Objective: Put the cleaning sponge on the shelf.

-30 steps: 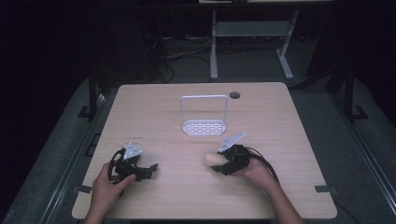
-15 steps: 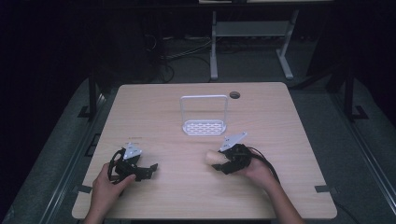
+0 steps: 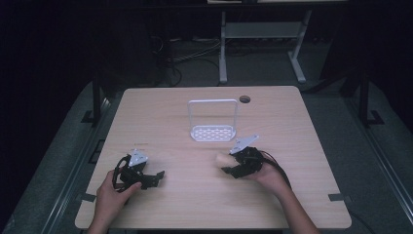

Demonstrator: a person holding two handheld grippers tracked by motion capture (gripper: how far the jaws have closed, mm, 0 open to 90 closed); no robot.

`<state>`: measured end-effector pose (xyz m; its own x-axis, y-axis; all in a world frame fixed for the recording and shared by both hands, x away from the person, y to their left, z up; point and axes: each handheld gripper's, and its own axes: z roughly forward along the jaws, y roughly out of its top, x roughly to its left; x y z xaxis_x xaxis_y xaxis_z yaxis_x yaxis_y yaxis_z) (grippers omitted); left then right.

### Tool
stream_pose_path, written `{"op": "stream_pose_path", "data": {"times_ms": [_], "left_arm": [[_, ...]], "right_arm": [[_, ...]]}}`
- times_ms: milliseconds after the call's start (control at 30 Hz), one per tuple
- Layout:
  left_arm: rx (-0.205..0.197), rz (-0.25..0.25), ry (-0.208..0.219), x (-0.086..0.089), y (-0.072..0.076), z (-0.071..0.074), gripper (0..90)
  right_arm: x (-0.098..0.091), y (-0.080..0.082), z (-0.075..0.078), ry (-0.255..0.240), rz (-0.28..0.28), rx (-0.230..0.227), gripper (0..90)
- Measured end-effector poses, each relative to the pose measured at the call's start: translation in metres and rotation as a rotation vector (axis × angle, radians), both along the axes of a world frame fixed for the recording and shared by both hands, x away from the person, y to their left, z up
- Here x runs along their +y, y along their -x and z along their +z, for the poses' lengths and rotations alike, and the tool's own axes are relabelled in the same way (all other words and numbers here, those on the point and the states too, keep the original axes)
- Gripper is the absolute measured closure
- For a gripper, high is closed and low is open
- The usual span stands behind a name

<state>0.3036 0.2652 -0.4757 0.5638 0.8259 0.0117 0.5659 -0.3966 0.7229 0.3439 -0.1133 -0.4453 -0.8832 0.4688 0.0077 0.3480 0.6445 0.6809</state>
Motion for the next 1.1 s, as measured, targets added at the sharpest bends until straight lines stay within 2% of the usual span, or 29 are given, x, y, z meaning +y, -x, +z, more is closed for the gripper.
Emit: {"op": "stream_pose_path", "data": {"times_ms": [467, 1100], "left_arm": [[-0.001, -0.001, -0.002, 0.0, 0.0, 0.0, 12.7], [0.0, 0.0, 0.001, 0.0, 0.0, 0.0, 12.7]], "right_arm": [[0.007, -0.012, 0.011, -0.023, -0.043, -0.011, 39.3], [0.011, -0.032, 0.015, -0.028, -0.098, -0.015, 39.3]]}}
